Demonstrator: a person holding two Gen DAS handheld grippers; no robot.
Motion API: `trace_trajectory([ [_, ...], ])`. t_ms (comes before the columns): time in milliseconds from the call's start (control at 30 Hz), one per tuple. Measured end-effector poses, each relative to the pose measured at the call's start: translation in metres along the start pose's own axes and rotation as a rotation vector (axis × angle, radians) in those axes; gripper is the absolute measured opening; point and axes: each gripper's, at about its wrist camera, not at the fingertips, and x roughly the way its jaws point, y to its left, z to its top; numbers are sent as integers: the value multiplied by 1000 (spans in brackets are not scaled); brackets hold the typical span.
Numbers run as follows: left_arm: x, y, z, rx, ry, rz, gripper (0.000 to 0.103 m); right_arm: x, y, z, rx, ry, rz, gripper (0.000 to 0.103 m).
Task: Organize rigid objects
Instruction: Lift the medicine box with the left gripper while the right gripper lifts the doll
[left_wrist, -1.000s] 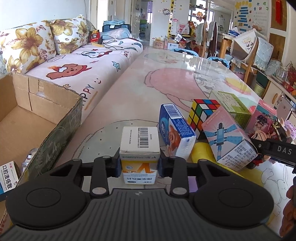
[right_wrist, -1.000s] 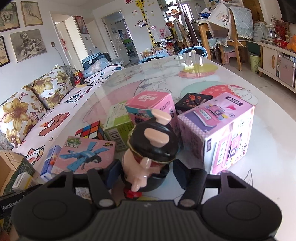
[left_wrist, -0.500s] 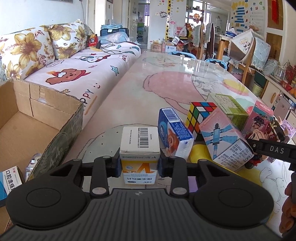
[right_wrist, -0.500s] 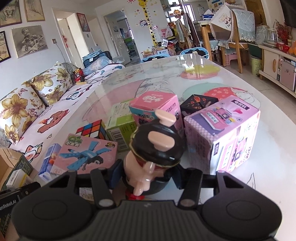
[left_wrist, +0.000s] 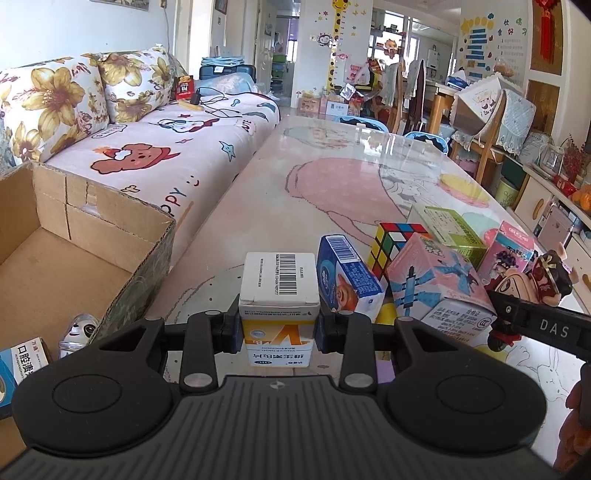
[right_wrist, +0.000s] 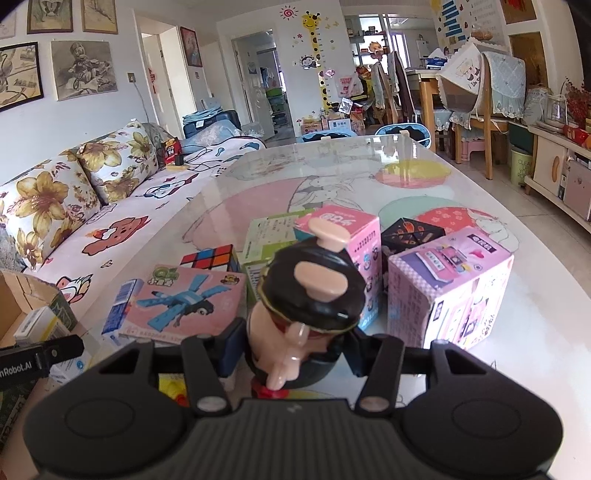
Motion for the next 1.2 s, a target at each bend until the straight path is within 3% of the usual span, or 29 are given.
trace_trajectory([
  [400, -8, -2, -1, -10, -53, -30, 42, -26, 27, 0, -47, -53, 47, 54],
  [700, -8, -1, 0, -47, -70, -34, 42, -42, 44, 0, -102, -95, 32, 54],
  [1200, -20, 4, -1, -135, -101, -13, 42, -41, 96, -6, -190, -78, 111, 54],
])
